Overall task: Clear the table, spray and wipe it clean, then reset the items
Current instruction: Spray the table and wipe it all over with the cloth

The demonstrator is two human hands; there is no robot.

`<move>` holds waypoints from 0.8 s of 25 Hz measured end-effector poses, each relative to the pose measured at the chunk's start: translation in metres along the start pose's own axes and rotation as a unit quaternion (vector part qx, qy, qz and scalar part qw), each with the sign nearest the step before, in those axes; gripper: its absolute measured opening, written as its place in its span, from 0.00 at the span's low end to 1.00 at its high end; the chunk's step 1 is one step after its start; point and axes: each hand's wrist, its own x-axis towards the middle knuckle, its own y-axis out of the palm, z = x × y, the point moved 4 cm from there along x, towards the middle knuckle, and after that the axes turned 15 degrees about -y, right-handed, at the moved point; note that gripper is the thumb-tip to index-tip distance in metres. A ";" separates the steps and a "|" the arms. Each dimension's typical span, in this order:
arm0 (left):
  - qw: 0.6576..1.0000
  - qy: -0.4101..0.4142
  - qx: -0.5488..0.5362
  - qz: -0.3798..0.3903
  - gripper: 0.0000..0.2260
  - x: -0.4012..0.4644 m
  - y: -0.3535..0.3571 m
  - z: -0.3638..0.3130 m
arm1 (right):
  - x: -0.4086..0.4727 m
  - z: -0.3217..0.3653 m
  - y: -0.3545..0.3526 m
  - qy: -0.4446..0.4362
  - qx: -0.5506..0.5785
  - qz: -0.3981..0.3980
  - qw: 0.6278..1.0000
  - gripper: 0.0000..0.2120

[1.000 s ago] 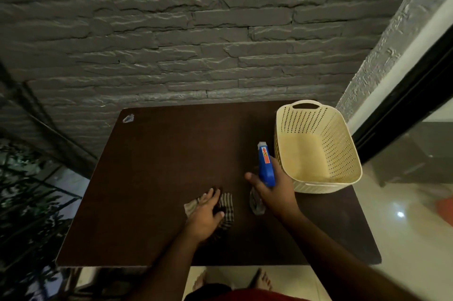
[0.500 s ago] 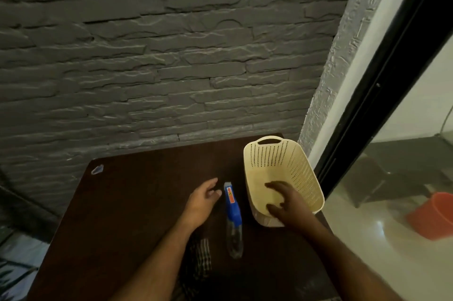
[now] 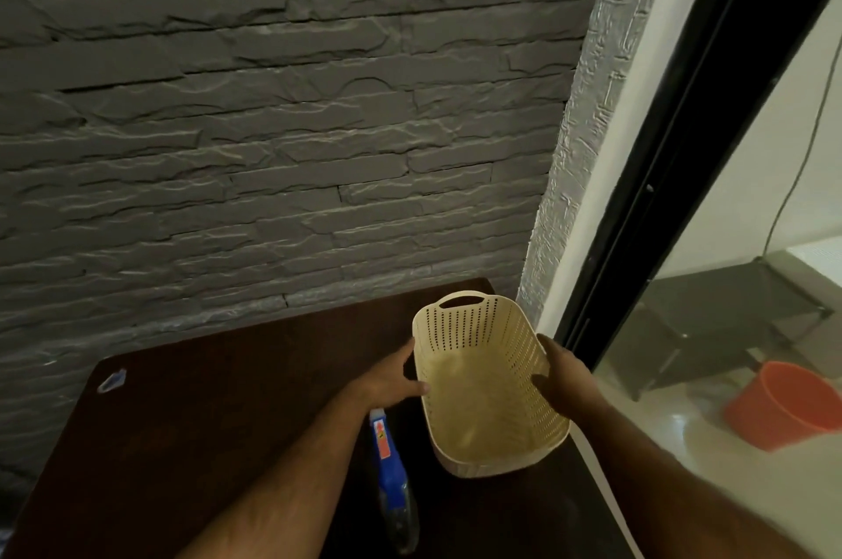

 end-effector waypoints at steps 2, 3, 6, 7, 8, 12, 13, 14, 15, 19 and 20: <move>1.000 -0.009 0.013 -0.001 0.45 0.010 0.004 0.003 | 0.001 -0.003 0.006 0.013 0.031 0.004 0.999 0.34; 1.000 -0.017 0.013 0.006 0.46 0.013 0.006 0.005 | 0.001 -0.005 0.009 0.021 0.042 0.002 0.999 0.32; 0.999 -0.039 0.003 0.017 0.47 0.018 0.014 0.008 | 0.002 -0.012 0.014 0.042 0.080 -0.031 0.995 0.27; 0.999 -0.040 -0.001 0.013 0.47 0.018 0.016 0.009 | 0.002 -0.013 0.016 0.047 0.089 -0.035 0.994 0.26; 0.999 -0.037 -0.010 0.002 0.46 0.018 0.016 0.008 | 0.002 -0.013 0.016 0.049 0.095 -0.036 0.994 0.26; 0.995 0.017 -0.077 -0.068 0.40 0.012 -0.009 0.005 | 0.011 0.010 0.004 0.022 0.112 -0.048 0.992 0.23; 0.991 0.030 -0.088 -0.100 0.40 0.007 -0.022 0.008 | 0.016 0.025 -0.001 0.000 0.109 -0.051 0.993 0.22; 0.985 0.035 -0.106 -0.132 0.38 0.003 -0.036 0.013 | 0.022 0.041 -0.005 -0.024 0.109 -0.052 0.992 0.21; 0.978 0.037 -0.131 -0.159 0.36 -0.004 -0.051 0.018 | 0.029 0.058 -0.009 -0.047 0.107 -0.049 0.992 0.19; 0.947 0.031 -0.215 -0.235 0.30 -0.045 -0.115 0.064 | 0.058 0.148 -0.003 -0.129 0.115 0.002 0.985 0.19; 0.941 0.033 -0.234 -0.243 0.29 -0.054 -0.129 0.078 | 0.062 0.172 0.001 -0.144 0.116 0.010 0.983 0.20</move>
